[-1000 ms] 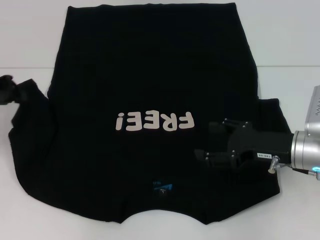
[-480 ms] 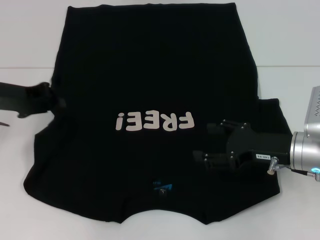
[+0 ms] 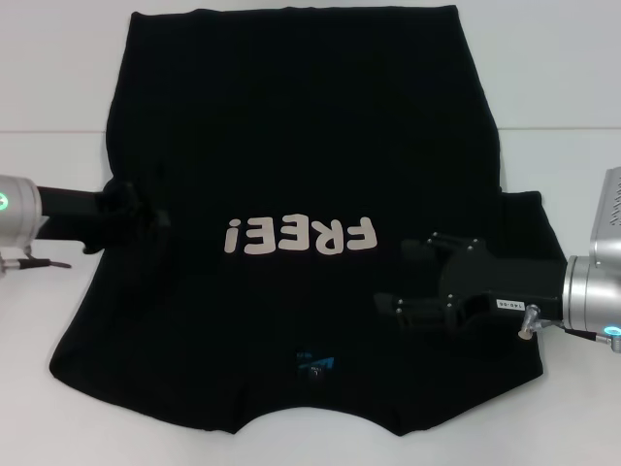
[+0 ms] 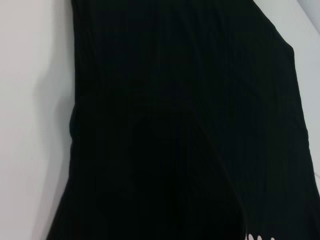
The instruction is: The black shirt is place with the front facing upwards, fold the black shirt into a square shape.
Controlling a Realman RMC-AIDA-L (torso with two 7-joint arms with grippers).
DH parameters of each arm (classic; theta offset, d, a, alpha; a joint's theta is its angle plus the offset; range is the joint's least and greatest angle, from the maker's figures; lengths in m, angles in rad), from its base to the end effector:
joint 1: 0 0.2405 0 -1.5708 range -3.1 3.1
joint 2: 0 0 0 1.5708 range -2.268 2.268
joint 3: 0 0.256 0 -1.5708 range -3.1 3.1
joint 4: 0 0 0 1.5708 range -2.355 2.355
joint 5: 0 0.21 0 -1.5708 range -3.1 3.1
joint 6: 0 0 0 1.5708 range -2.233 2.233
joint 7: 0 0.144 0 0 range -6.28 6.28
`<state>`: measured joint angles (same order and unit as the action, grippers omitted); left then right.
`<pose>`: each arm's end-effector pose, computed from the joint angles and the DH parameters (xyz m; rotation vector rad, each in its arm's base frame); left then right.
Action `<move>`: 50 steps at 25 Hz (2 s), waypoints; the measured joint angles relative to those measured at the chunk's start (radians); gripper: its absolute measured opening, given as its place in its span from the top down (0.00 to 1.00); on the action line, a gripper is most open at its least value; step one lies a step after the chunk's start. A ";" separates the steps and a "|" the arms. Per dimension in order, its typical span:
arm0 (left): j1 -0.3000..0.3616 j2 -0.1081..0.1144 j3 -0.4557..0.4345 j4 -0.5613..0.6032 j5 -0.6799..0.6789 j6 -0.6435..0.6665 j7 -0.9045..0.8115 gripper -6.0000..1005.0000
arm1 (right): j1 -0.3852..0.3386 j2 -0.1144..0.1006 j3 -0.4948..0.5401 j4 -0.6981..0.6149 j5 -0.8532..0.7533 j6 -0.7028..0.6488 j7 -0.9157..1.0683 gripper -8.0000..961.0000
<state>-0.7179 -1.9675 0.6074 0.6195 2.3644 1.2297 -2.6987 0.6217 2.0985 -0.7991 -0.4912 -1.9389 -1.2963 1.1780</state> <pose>-0.2860 0.4074 0.0424 -1.8338 -2.0141 -0.4862 0.2504 0.3551 -0.0466 -2.7102 0.4411 0.5586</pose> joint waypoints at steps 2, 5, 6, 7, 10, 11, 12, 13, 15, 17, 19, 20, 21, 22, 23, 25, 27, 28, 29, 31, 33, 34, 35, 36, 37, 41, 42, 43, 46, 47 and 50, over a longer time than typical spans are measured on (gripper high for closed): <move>0.004 -0.006 0.000 -0.010 -0.016 -0.005 0.004 0.92 | -0.001 0.000 0.000 0.000 0.000 0.000 0.000 0.03; 0.022 -0.017 -0.006 -0.027 -0.086 -0.012 0.031 0.87 | -0.002 0.000 0.000 0.000 0.000 0.002 0.000 0.04; 0.033 -0.019 -0.015 -0.040 -0.129 -0.013 0.051 0.85 | -0.002 0.000 0.000 0.000 0.000 0.004 0.000 0.04; 0.043 -0.019 -0.025 -0.060 -0.180 -0.014 0.075 0.83 | -0.002 0.000 0.000 0.000 0.000 0.004 0.000 0.04; 0.066 -0.012 -0.041 -0.115 -0.282 0.001 0.133 0.77 | -0.002 0.000 0.001 0.001 0.000 0.005 0.000 0.04; 0.066 -0.012 -0.041 -0.115 -0.282 0.001 0.133 0.75 | -0.002 0.000 0.002 0.001 0.000 0.006 0.000 0.04; 0.089 -0.010 -0.042 -0.131 -0.349 0.032 0.237 0.73 | -0.002 0.000 0.003 0.002 0.000 0.006 0.000 0.04; 0.094 -0.011 -0.042 -0.129 -0.360 0.040 0.268 0.71 | -0.002 0.000 0.003 0.002 0.000 0.006 0.000 0.04; 0.105 -0.013 -0.042 -0.122 -0.385 0.070 0.357 0.67 | -0.002 0.000 0.005 0.002 0.002 0.006 0.000 0.04; 0.139 -0.022 -0.040 -0.087 -0.417 0.221 0.736 0.61 | -0.002 0.000 0.006 0.004 0.010 0.006 0.000 0.04; 0.154 -0.030 -0.036 -0.073 -0.414 0.255 0.847 0.53 | -0.004 -0.001 0.006 0.009 0.028 0.007 -0.001 0.04; 0.166 -0.037 -0.029 -0.054 -0.408 0.272 0.922 0.49 | -0.006 -0.001 0.005 0.012 0.036 0.007 -0.001 0.04; 0.183 -0.047 -0.013 -0.030 -0.397 0.282 0.992 0.45 | -0.006 -0.002 0.005 0.013 0.041 0.007 -0.003 0.04; 0.195 -0.055 0.006 -0.012 -0.387 0.287 1.038 0.41 | -0.008 -0.003 0.005 0.014 0.044 0.007 -0.005 0.05; 0.210 -0.064 0.041 0.013 -0.369 0.293 1.109 0.38 | -0.009 -0.003 0.005 0.014 0.045 0.006 -0.007 0.05; 0.234 -0.081 0.099 0.045 -0.344 0.295 1.222 0.31 | -0.013 -0.003 0.005 0.015 0.045 0.005 -0.009 0.05; 0.256 -0.102 0.126 0.074 -0.326 0.280 1.311 0.24 | -0.019 -0.003 0.004 0.015 0.045 0.003 -0.010 0.05; 0.270 -0.120 0.130 0.094 -0.321 0.264 1.355 0.21 | -0.023 -0.003 0.004 0.015 0.046 0.000 -0.010 0.05; 0.284 -0.134 0.130 0.114 -0.319 0.245 1.386 0.19 | -0.030 -0.003 0.006 0.014 0.048 -0.003 -0.009 0.05; 0.300 -0.151 0.132 0.139 -0.318 0.220 1.413 0.17 | -0.047 -0.004 0.014 0.004 0.056 -0.011 0.009 0.05; 0.307 -0.156 0.133 0.149 -0.318 0.210 1.417 0.17 | -0.073 -0.006 0.023 -0.042 0.064 -0.019 0.087 0.05; 0.307 -0.156 0.132 0.151 -0.318 0.212 1.417 0.17 | -0.088 -0.007 0.025 -0.079 0.064 -0.024 0.138 0.05; 0.307 -0.155 0.131 0.151 -0.320 0.218 1.416 0.17 | -0.107 -0.011 0.026 -0.133 0.063 -0.035 0.223 0.05; 0.308 -0.153 0.128 0.152 -0.323 0.222 1.416 0.17 | -0.130 -0.016 0.025 -0.201 0.058 -0.048 0.332 0.05; 0.308 -0.152 0.128 0.152 -0.326 0.225 1.416 0.17 | -0.146 -0.020 0.022 -0.257 0.047 -0.067 0.431 0.05; 0.308 -0.150 0.127 0.156 -0.330 0.228 1.418 0.17 | -0.192 -0.056 0.032 -0.524 -0.054 -0.165 0.880 0.05; 0.308 -0.150 0.127 0.158 -0.330 0.229 1.419 0.17 | -0.192 -0.068 0.036 -0.558 -0.080 -0.185 0.968 0.06; 0.307 -0.150 0.127 0.159 -0.330 0.229 1.420 0.17 | -0.187 -0.086 0.045 -0.594 -0.115 -0.208 1.097 0.06; 0.301 -0.149 0.127 0.162 -0.338 0.229 1.422 0.17 | -0.156 -0.131 0.063 -0.626 -0.184 -0.262 1.321 0.06; 0.299 -0.149 0.127 0.162 -0.342 0.229 1.423 0.17 | -0.141 -0.145 0.068 -0.624 -0.213 -0.274 1.378 0.06; 0.293 -0.149 0.127 0.161 -0.349 0.223 1.425 0.17 | -0.100 -0.166 0.079 -0.607 -0.321 -0.293 1.479 0.06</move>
<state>-0.4253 -2.1161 0.7345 0.7802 2.0157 1.4527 -1.2738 0.5215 1.9322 -0.7205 -1.0986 -2.2597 -1.5888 2.6573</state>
